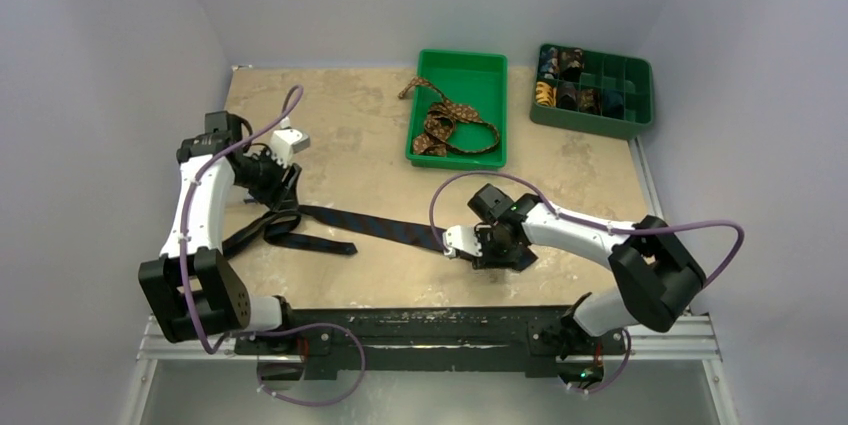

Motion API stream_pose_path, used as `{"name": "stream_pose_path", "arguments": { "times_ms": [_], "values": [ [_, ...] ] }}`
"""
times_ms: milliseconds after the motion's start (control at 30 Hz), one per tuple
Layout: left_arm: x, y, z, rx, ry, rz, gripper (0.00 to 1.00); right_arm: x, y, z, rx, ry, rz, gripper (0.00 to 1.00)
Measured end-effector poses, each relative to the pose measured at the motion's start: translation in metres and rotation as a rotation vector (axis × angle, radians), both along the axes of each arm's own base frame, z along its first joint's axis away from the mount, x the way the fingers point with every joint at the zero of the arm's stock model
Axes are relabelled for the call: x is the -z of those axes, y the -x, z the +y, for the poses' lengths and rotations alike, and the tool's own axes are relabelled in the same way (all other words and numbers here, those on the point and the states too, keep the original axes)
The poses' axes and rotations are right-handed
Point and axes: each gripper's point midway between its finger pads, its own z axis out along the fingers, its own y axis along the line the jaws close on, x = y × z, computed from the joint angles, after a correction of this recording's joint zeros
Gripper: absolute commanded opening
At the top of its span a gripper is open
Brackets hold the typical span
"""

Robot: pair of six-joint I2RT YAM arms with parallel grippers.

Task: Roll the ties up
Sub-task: Place the tie at the center of the board.

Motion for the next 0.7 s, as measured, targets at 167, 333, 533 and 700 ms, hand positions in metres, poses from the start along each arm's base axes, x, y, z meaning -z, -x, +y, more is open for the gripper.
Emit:
{"name": "stream_pose_path", "arguments": {
  "times_ms": [167,333,533,700],
  "values": [
    [-0.005,0.006,-0.014,0.166,0.032,-0.127,0.44,0.000,-0.016,0.003,0.021,-0.008,-0.080,0.00],
    [-0.002,0.026,-0.037,0.438,0.033,-0.257,0.43,-0.014,0.002,0.003,0.038,-0.041,0.022,0.00],
    [0.016,0.044,-0.089,0.770,0.062,-0.364,0.48,-0.095,-0.006,0.019,0.102,-0.265,0.030,0.00],
    [0.025,0.055,-0.137,0.906,0.112,-0.501,0.65,-0.129,-0.005,0.017,0.153,-0.364,0.079,0.00]
  ]
}}
